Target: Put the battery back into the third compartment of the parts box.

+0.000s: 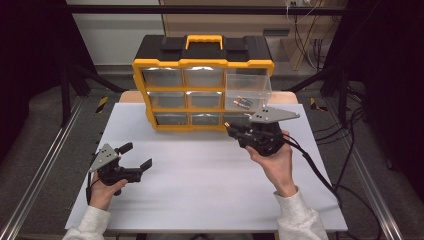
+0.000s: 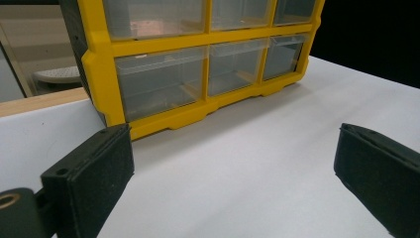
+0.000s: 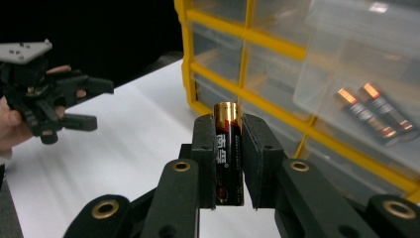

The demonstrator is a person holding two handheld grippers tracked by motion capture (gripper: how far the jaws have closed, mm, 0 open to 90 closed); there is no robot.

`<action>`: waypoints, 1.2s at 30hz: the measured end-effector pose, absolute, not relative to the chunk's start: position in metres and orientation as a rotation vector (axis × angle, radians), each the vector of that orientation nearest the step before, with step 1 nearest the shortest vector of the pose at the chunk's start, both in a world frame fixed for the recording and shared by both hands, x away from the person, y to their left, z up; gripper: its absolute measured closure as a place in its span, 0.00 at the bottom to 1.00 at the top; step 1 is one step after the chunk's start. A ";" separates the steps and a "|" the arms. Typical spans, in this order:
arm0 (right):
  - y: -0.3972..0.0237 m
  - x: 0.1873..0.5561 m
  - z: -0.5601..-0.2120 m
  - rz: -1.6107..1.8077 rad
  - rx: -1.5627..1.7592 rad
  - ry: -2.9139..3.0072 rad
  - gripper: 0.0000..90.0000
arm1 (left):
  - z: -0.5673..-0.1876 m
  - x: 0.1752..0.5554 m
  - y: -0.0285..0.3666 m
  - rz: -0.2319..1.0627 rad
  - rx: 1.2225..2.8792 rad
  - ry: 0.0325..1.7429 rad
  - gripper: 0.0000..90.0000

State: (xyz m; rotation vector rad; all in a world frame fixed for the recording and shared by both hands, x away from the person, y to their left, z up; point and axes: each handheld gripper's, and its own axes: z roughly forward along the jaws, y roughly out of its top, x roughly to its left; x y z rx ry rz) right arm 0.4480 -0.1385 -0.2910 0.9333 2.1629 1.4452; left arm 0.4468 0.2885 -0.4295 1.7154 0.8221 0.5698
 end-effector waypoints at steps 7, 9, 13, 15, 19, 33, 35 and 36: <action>-0.149 0.449 -0.263 1.482 0.924 2.109 0.86 | -0.430 0.447 0.289 0.570 1.718 0.823 0.02; -0.152 0.451 -0.255 1.489 0.926 2.091 0.86 | -0.430 0.447 0.289 0.570 1.715 0.824 0.02; -0.155 0.456 -0.241 1.491 0.926 2.057 0.86 | -0.430 0.447 0.289 0.570 1.715 0.825 0.02; -0.156 0.460 -0.234 1.495 0.926 2.044 0.86 | -0.430 0.447 0.289 0.569 1.719 0.824 0.02; -0.157 0.472 -0.221 1.480 0.934 2.015 0.86 | -0.430 0.447 0.289 0.569 1.717 0.825 0.02; -0.161 0.520 -0.210 1.373 1.026 1.959 0.86 | -0.431 0.447 0.289 0.566 1.715 0.826 0.02; -0.162 0.527 -0.213 1.348 1.044 1.946 0.86 | -0.431 0.447 0.289 0.566 1.716 0.824 0.02; -0.162 0.529 -0.214 1.344 1.047 1.945 0.86 | -0.431 0.447 0.289 0.566 1.715 0.824 0.02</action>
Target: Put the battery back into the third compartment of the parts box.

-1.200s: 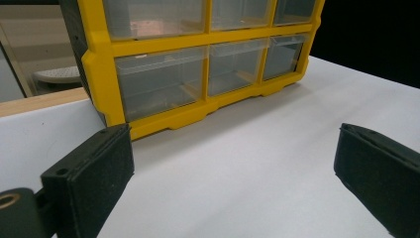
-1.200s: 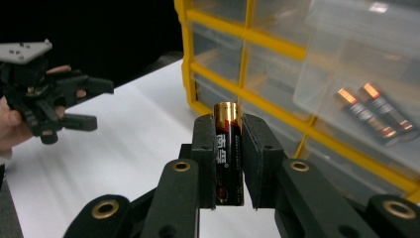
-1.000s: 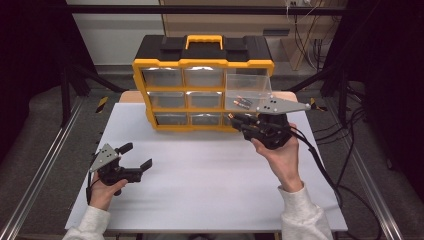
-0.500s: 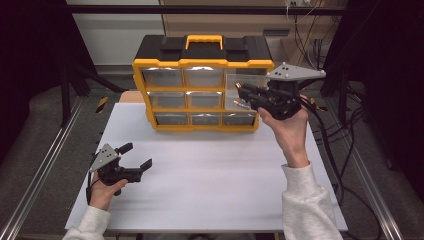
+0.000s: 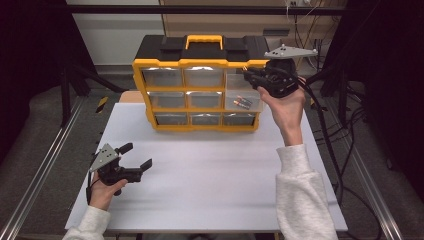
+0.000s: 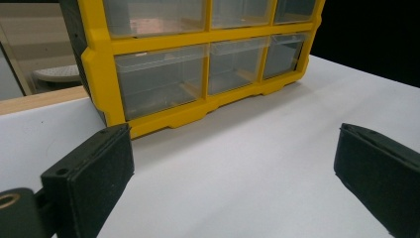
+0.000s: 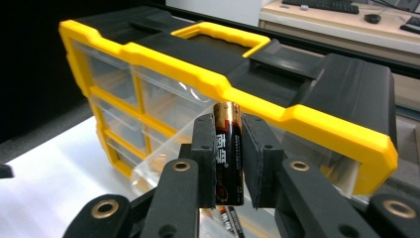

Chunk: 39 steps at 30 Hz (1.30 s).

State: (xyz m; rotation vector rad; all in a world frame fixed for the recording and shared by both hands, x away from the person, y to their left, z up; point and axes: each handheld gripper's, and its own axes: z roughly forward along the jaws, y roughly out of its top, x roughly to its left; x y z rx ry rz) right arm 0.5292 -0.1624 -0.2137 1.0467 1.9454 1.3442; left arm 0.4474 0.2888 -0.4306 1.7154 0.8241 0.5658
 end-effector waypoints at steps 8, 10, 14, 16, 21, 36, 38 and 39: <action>-0.167 0.543 -0.225 1.277 1.097 1.952 0.86 | -0.430 0.447 0.289 0.565 1.714 0.824 0.02; -0.168 0.545 -0.229 1.261 1.104 1.963 0.86 | -0.430 0.447 0.289 0.566 1.714 0.824 0.02; -0.170 0.548 -0.237 1.234 1.123 1.978 0.86 | -0.430 0.447 0.289 0.565 1.714 0.824 0.02; -0.171 0.550 -0.240 1.219 1.131 1.987 0.86 | -0.431 0.448 0.289 0.565 1.715 0.825 0.02; -0.173 0.553 -0.247 1.191 1.164 2.006 0.86 | -0.431 0.447 0.289 0.566 1.717 0.824 0.02; -0.183 0.536 -0.238 1.302 1.097 1.925 0.71 | -0.430 0.447 0.289 0.566 1.714 0.824 0.02; -0.184 0.528 -0.237 1.348 1.072 1.908 0.62 | -0.430 0.447 0.289 0.566 1.713 0.824 0.02; -0.185 0.523 -0.236 1.368 1.055 1.897 0.56 | -0.430 0.447 0.289 0.566 1.712 0.825 0.02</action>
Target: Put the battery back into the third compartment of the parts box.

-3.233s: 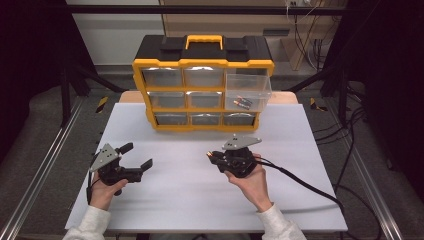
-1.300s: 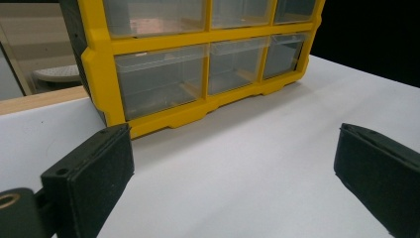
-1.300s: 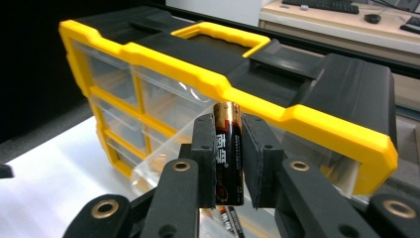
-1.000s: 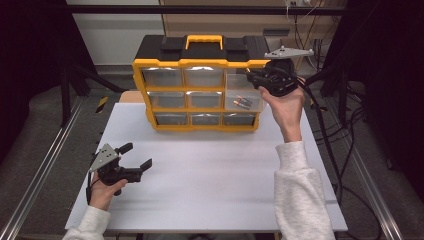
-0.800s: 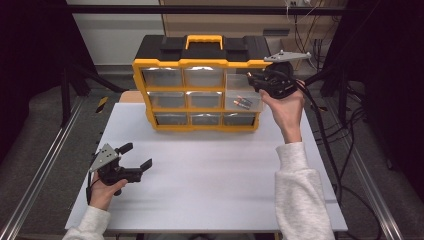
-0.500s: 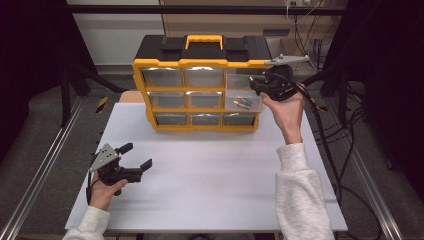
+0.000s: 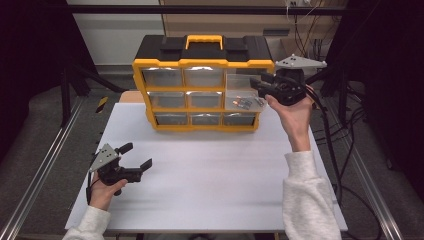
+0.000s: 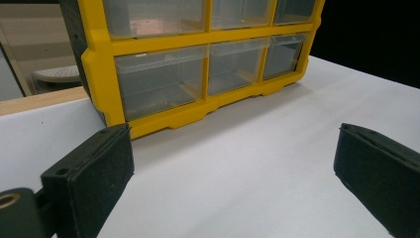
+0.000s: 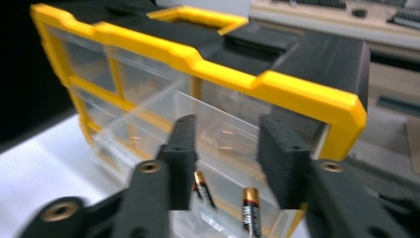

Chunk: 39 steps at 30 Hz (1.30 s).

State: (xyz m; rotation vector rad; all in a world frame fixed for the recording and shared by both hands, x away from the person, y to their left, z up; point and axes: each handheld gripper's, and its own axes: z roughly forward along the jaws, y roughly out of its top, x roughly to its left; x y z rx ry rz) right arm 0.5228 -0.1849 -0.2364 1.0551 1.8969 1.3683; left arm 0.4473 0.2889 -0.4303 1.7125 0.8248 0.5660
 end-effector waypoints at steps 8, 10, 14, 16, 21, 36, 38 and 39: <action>-0.184 0.489 -0.249 1.464 0.985 1.807 0.17 | -0.430 0.447 0.289 0.568 1.712 0.824 0.02; -0.184 0.481 -0.255 1.486 0.977 1.804 0.11 | -0.430 0.447 0.289 0.568 1.713 0.825 0.02; -0.183 0.468 -0.270 1.508 0.984 1.800 0.05 | -0.430 0.447 0.289 0.568 1.715 0.824 0.02; -0.183 0.463 -0.281 1.520 0.995 1.804 0.03 | -0.430 0.447 0.289 0.568 1.716 0.825 0.02; -0.183 0.456 -0.309 1.521 1.016 1.836 0.02 | -0.430 0.447 0.289 0.569 1.716 0.826 0.02; -0.199 0.448 -0.385 1.495 1.108 1.890 0.01 | -0.431 0.447 0.288 0.566 1.722 0.826 0.02; -0.203 0.446 -0.394 1.500 1.105 1.896 0.01 | -0.432 0.447 0.288 0.567 1.722 0.825 0.02; -0.205 0.445 -0.398 1.501 1.110 1.898 0.01 | -0.432 0.447 0.288 0.567 1.723 0.825 0.02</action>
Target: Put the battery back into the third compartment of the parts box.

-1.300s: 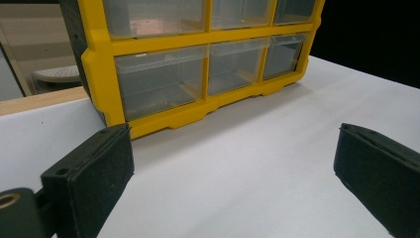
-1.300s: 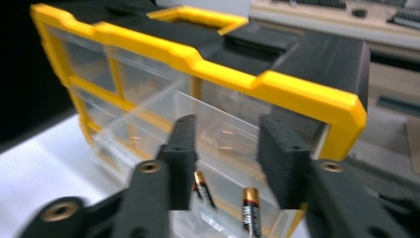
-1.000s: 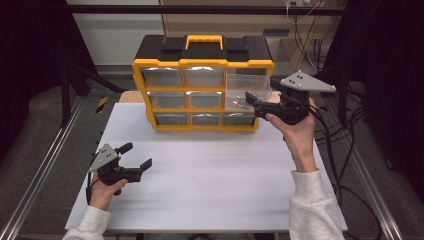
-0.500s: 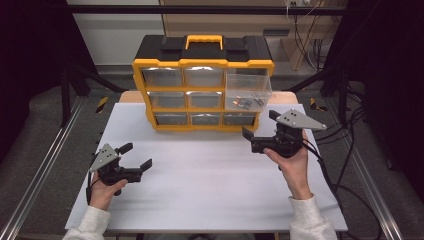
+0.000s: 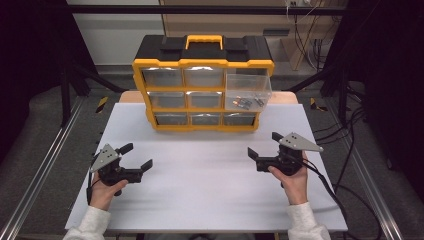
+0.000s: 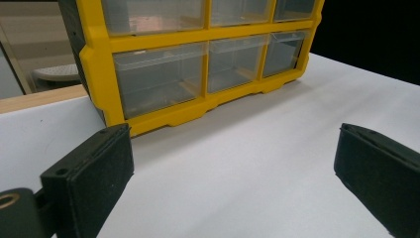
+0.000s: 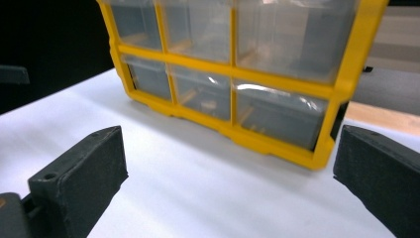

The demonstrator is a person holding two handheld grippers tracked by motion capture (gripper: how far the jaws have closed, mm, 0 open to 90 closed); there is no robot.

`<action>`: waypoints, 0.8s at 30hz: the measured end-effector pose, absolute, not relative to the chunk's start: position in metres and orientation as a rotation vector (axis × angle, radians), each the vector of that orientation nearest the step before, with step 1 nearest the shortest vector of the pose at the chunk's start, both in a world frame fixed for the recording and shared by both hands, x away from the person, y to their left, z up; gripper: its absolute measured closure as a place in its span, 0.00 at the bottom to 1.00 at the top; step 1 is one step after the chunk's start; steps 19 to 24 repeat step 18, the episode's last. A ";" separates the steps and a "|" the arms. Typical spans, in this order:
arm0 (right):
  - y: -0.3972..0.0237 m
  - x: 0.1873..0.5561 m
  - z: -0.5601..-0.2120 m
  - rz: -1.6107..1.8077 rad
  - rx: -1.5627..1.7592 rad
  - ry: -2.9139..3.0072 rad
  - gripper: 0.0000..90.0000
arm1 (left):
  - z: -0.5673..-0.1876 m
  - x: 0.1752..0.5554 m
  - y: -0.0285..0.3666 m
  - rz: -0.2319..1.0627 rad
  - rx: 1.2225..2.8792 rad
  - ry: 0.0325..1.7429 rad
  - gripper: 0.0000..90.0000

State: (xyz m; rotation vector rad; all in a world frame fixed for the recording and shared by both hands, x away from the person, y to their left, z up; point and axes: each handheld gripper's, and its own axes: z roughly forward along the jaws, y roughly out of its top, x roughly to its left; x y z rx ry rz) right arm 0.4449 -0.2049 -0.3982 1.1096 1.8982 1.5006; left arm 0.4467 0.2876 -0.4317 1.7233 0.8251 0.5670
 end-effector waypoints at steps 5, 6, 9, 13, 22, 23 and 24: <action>-0.216 0.441 -0.414 1.499 1.118 1.906 0.01 | -0.432 0.446 0.286 0.564 1.725 0.826 0.02; -0.218 0.441 -0.417 1.506 1.123 1.905 0.01 | -0.432 0.446 0.286 0.564 1.725 0.826 0.02; -0.224 0.438 -0.427 1.506 1.119 1.910 0.01 | -0.432 0.446 0.286 0.562 1.725 0.824 0.02; -0.230 0.436 -0.437 1.495 1.115 1.925 0.01 | -0.433 0.446 0.285 0.561 1.728 0.822 0.02; -0.234 0.438 -0.444 1.497 1.120 1.932 0.01 | -0.434 0.446 0.283 0.561 1.734 0.823 0.02; -0.234 0.438 -0.444 1.497 1.120 1.932 0.01 | -0.434 0.446 0.283 0.561 1.734 0.823 0.02; -0.234 0.438 -0.444 1.497 1.120 1.932 0.01 | -0.434 0.446 0.283 0.561 1.734 0.823 0.02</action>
